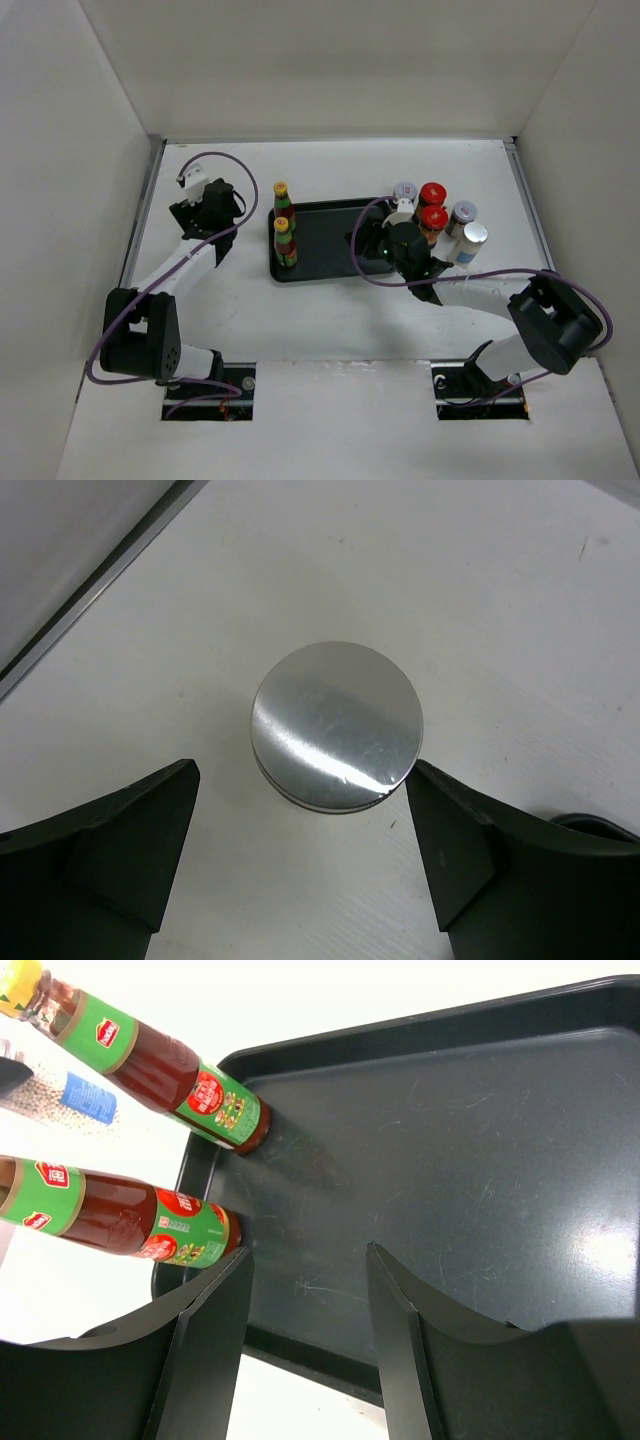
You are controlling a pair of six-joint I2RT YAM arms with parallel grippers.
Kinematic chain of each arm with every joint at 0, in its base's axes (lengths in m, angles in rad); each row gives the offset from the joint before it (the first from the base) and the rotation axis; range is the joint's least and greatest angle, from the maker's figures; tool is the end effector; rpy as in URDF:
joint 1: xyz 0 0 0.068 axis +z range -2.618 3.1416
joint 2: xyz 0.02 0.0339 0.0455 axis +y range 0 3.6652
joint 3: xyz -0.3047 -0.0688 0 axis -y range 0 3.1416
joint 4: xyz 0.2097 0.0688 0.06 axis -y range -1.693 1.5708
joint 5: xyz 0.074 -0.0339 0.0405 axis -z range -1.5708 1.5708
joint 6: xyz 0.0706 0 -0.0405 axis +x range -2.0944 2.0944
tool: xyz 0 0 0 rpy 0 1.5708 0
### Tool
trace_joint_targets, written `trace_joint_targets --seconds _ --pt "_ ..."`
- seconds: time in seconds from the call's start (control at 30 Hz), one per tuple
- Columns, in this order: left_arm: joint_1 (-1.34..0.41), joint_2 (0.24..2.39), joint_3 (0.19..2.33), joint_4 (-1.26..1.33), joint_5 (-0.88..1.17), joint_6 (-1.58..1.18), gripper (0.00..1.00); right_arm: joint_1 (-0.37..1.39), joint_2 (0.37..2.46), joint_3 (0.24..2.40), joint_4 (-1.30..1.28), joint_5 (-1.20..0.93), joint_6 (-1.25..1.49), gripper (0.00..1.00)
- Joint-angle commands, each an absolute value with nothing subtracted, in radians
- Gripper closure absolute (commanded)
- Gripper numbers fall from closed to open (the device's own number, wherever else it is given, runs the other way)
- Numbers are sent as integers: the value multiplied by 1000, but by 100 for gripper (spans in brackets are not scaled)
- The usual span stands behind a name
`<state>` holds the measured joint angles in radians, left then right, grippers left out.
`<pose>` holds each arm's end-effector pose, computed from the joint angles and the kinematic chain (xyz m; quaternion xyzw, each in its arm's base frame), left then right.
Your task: Organize the condiment bottles
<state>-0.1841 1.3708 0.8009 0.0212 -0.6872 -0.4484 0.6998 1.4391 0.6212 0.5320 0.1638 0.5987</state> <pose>0.2816 -0.0069 0.2824 -0.2715 0.7924 0.1360 0.5290 0.2407 0.1876 0.2631 0.0086 0.7994 0.3089 0.5152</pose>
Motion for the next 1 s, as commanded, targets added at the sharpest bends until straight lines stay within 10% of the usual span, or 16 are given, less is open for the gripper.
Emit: trace_joint_targets --seconds 0.0,0.63,0.97 --pt "-162 1387 862 115 -681 -436 16 702 1450 640 594 149 598 44" --pt "-174 1442 920 160 -721 -385 26 719 1463 653 594 130 586 45" --pt "-182 1448 920 146 -710 -382 67 720 1462 652 581 135 594 45"
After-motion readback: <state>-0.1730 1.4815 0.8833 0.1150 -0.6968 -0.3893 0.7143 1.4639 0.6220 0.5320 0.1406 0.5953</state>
